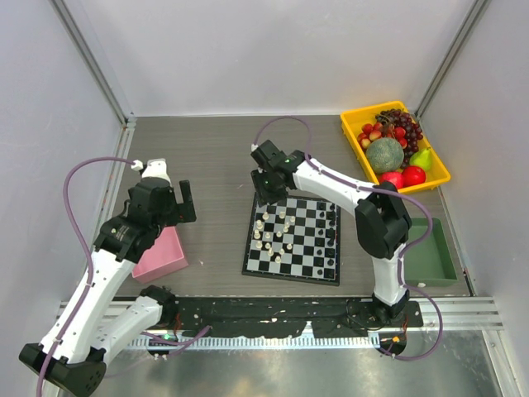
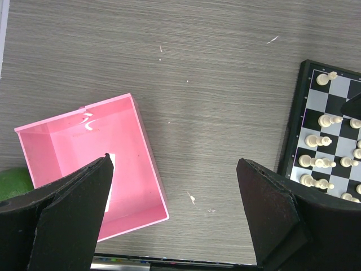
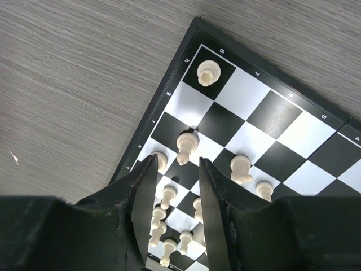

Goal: Set up the chess pieces on the board

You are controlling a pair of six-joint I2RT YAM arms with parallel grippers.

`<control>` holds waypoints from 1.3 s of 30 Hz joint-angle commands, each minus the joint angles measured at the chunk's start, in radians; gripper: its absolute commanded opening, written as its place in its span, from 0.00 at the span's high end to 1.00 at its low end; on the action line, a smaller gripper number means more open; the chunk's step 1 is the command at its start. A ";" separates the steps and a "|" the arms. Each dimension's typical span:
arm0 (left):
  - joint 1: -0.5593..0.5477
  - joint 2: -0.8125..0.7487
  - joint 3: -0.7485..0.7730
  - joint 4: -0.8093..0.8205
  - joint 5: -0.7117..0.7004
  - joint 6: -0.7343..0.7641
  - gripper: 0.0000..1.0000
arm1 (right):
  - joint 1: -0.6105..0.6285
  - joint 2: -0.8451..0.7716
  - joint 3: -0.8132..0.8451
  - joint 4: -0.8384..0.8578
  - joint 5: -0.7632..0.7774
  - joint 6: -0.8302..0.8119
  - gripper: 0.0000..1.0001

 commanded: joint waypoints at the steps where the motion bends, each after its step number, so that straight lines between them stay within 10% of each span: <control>1: 0.007 0.001 0.038 0.006 0.004 -0.006 0.00 | 0.010 0.014 -0.003 0.017 -0.012 0.017 0.59; 39: 0.009 0.013 0.045 -0.008 0.019 -0.003 0.00 | 0.030 0.097 0.056 0.023 -0.022 0.025 0.82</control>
